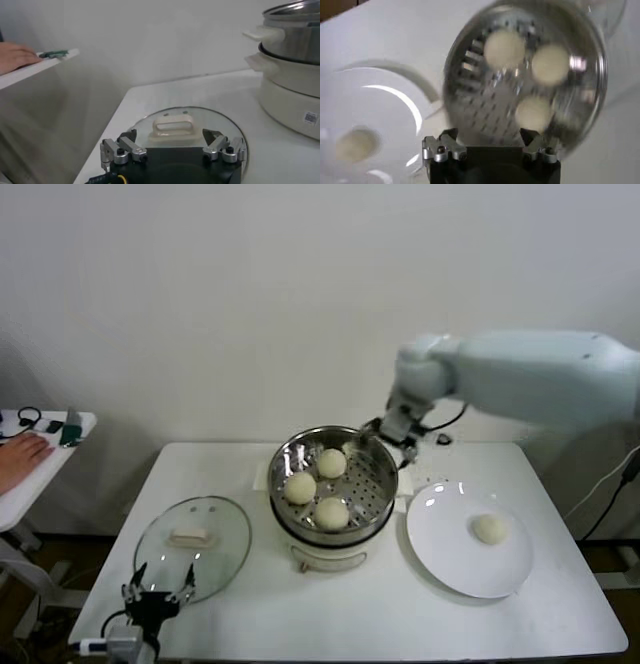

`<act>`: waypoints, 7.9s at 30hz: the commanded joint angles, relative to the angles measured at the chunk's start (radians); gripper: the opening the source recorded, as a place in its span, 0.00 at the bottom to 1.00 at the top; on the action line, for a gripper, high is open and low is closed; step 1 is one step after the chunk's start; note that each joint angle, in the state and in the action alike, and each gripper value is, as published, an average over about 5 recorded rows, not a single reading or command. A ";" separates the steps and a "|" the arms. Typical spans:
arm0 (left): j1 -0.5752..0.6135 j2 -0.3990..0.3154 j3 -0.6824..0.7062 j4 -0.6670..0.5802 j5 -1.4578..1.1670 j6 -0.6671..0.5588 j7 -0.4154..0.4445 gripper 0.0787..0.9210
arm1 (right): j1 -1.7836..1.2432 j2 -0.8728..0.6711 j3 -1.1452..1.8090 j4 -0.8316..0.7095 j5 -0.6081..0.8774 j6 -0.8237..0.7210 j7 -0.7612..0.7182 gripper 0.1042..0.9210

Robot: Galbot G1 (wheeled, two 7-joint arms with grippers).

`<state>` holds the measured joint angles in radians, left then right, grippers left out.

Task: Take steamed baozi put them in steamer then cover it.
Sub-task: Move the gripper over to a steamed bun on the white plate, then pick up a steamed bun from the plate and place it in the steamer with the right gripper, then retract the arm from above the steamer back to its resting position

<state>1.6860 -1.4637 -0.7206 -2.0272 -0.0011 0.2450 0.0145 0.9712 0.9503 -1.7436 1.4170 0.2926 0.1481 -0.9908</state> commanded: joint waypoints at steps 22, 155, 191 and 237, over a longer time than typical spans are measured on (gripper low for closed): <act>0.009 -0.017 -0.001 0.038 0.003 -0.016 -0.012 0.88 | -0.625 -0.411 0.279 -0.190 -0.144 -0.307 0.104 0.88; -0.033 0.099 0.018 0.015 0.077 -0.149 -0.012 0.88 | -2.609 0.036 2.514 0.369 0.205 0.081 0.777 0.88; -0.161 0.138 0.038 0.484 1.354 -0.392 -0.489 0.88 | -2.614 0.252 2.370 0.231 0.113 0.305 0.831 0.88; -0.376 0.136 0.085 0.698 1.403 -0.332 -0.439 0.41 | -2.617 0.308 2.371 0.206 0.070 0.340 0.830 0.88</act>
<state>1.3222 -1.3243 -0.6375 -1.3434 1.3961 -0.0912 -0.4274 -1.6467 1.2561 0.6285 1.6228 0.3689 0.4859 -0.1592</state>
